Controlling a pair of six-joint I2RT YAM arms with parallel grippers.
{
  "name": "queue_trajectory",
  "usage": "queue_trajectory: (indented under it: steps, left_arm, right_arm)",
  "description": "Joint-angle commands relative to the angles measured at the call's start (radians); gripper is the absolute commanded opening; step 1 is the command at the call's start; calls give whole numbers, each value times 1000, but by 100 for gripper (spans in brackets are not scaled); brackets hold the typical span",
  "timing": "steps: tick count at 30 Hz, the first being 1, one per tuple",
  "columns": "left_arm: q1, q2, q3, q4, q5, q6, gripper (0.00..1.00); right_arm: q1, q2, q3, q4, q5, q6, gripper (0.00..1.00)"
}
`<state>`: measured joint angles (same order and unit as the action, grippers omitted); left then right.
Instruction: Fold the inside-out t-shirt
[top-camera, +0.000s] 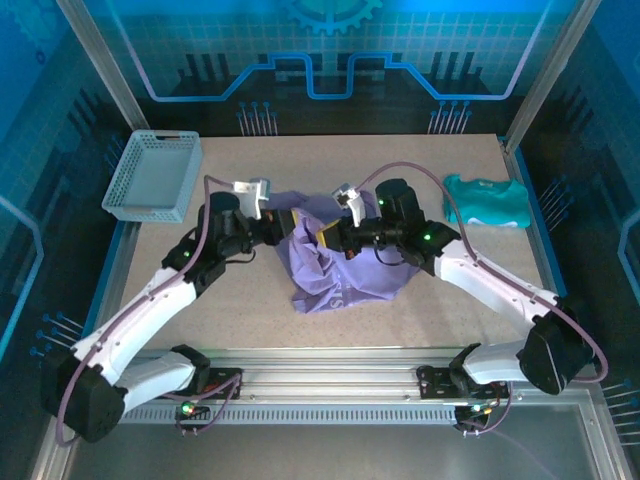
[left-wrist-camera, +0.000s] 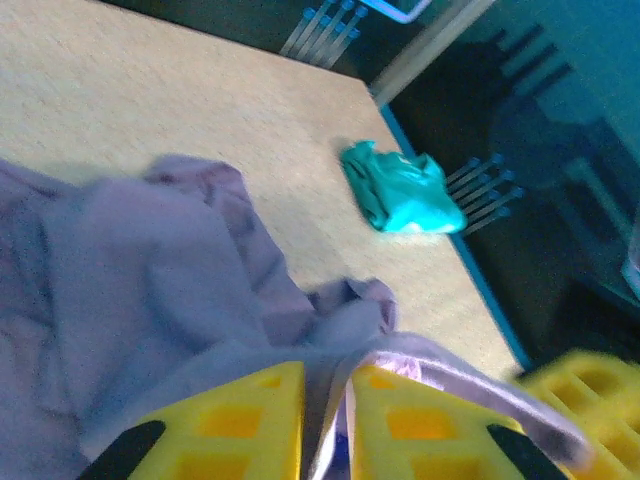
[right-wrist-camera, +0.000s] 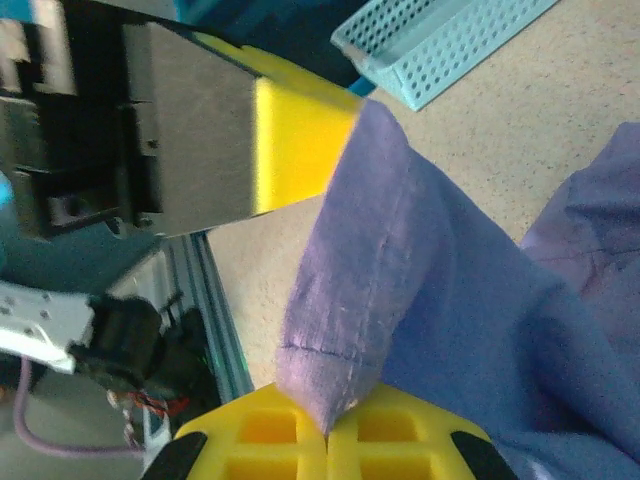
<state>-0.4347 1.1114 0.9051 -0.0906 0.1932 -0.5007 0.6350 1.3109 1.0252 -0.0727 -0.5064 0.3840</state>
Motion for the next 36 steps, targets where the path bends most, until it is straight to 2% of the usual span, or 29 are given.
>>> queue_trajectory:
  steps: [1,4,6,9,11,15,18,21,26,30,36]
  left_arm:
    - [5,110,144,-135,-144,46,30]
    - [5,154,228,-270,-180,61,41]
    - [5,114,204,-287,-190,44,46]
    - [-3,24,142,-305,-178,-3,54]
    - [-18,-17,116,-323,-161,-25,56]
    - [-72,-39,107,-380,-128,-39,53]
    - [-107,-28,90,-360,-94,-54,48]
    - [-108,22,78,-312,-39,-82,45]
    - [-104,100,86,-281,-67,-92,44]
    - [-101,161,97,-243,-13,-112,44]
    - [-99,203,89,-247,-28,-123,44]
  right_arm:
    - [16,-55,-45,187,134,233,0]
    - [29,-74,-87,235,318,364,0]
    - [41,-73,-108,269,388,392,0]
    - [65,-55,-105,277,467,385,0]
    - [69,-36,-104,296,470,386,0]
    - [72,-12,-94,297,475,375,0]
    - [73,-9,-98,302,477,370,0]
    - [75,-16,-113,322,480,369,0]
    - [76,-42,-135,323,494,364,0]
    - [76,-65,-140,321,506,359,0]
    - [77,-93,-174,324,523,341,0]
